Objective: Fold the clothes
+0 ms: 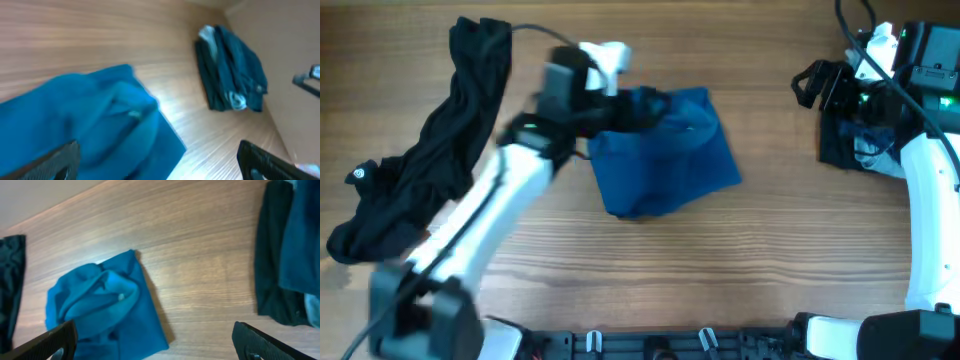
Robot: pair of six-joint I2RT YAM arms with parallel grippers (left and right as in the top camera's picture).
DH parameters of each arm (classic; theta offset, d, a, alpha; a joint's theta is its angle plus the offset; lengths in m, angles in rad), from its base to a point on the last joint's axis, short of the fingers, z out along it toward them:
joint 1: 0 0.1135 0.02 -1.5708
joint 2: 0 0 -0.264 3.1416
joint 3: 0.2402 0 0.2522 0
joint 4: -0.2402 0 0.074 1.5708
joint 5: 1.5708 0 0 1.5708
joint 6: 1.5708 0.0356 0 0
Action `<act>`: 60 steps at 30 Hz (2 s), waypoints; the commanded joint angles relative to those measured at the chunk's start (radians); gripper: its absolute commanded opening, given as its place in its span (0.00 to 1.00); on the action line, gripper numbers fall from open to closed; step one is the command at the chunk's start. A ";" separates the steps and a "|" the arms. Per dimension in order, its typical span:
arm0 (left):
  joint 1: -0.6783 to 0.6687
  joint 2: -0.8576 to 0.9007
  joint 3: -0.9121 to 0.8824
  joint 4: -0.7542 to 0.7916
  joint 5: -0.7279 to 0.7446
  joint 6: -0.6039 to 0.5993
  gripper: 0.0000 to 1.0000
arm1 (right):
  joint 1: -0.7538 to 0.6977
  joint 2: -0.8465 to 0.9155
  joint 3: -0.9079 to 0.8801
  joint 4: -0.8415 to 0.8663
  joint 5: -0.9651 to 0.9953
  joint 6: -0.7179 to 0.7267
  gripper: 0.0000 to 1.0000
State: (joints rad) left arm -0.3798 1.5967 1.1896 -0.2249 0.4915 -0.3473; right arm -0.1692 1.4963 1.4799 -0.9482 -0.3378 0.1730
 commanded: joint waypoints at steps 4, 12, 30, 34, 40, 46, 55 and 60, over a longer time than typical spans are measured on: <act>0.161 -0.059 0.004 -0.248 -0.153 0.174 1.00 | 0.052 -0.014 0.000 -0.057 -0.119 0.013 1.00; 0.227 -0.058 0.004 -0.267 -0.153 0.240 1.00 | 0.213 -0.014 -0.001 -0.112 -0.013 0.039 1.00; 0.228 0.036 0.004 -0.157 -0.232 0.347 1.00 | 0.356 -0.011 -0.241 0.006 0.024 0.277 0.96; 0.232 0.055 0.004 -0.108 -0.232 0.344 1.00 | 0.453 -0.011 -0.382 0.156 -0.006 0.275 0.92; 0.232 0.057 0.004 -0.102 -0.231 0.344 1.00 | 0.592 -0.011 -0.657 0.499 0.004 0.417 0.75; 0.231 0.061 0.004 -0.118 -0.231 0.343 1.00 | 0.598 -0.011 -0.827 0.716 -0.020 0.484 0.64; 0.231 0.074 0.004 -0.127 -0.231 0.340 1.00 | 0.598 -0.010 -0.872 0.821 -0.068 0.481 0.60; 0.231 0.074 0.004 -0.170 -0.231 0.340 1.00 | 0.598 -0.010 -0.872 0.840 -0.082 0.484 0.57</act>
State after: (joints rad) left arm -0.1547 1.6577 1.1942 -0.3779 0.2657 -0.0227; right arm 0.4240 1.4918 0.6155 -0.1253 -0.3931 0.6579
